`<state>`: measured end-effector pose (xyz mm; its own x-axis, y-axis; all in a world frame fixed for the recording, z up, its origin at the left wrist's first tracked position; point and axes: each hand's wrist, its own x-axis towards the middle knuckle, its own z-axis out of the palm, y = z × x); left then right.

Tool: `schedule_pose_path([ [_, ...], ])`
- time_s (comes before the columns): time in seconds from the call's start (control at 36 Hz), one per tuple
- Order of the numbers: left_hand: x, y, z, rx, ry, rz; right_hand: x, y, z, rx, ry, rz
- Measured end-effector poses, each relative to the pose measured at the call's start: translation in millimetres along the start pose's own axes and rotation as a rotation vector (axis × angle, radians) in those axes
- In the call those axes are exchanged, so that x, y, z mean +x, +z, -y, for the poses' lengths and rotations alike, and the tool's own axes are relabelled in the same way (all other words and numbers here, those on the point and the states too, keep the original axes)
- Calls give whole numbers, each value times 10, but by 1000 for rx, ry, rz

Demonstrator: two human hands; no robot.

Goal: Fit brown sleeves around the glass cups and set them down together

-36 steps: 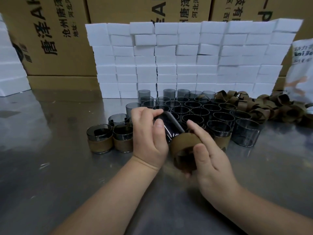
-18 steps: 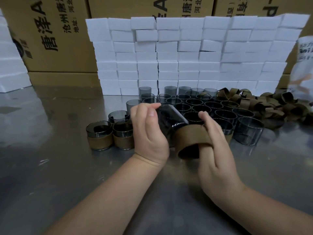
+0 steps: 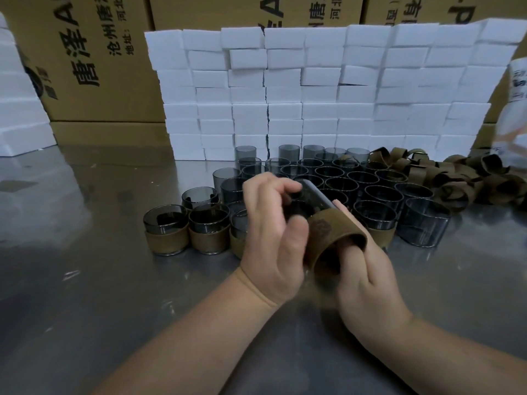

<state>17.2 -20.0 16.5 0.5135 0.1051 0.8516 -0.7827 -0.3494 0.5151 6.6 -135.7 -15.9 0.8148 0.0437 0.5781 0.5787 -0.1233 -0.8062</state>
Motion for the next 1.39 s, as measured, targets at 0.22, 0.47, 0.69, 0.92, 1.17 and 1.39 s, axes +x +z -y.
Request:
schedule_pose_path([
  [0.22, -61, -53, -76, 242, 156, 329, 37, -14, 99, 81, 84, -97],
  [0.47, -83, -22, -79, 301, 102, 370, 67, -10, 89, 82, 58, -120],
  [0.69, -73, -36, -101, 354, 29, 366, 40, -29, 54, 100, 135, -72],
  [0.92, -62, -22, -114, 291, -46, 307, 28, -39, 63, 48, 130, -46],
  [1.17, -59, -32, -108, 240, -98, 284, 35, -70, 75, 51, 125, -61],
  [1.39, -12, -118, -73, 282, -81, 363, 44, -119, 57, 82, 135, -18],
])
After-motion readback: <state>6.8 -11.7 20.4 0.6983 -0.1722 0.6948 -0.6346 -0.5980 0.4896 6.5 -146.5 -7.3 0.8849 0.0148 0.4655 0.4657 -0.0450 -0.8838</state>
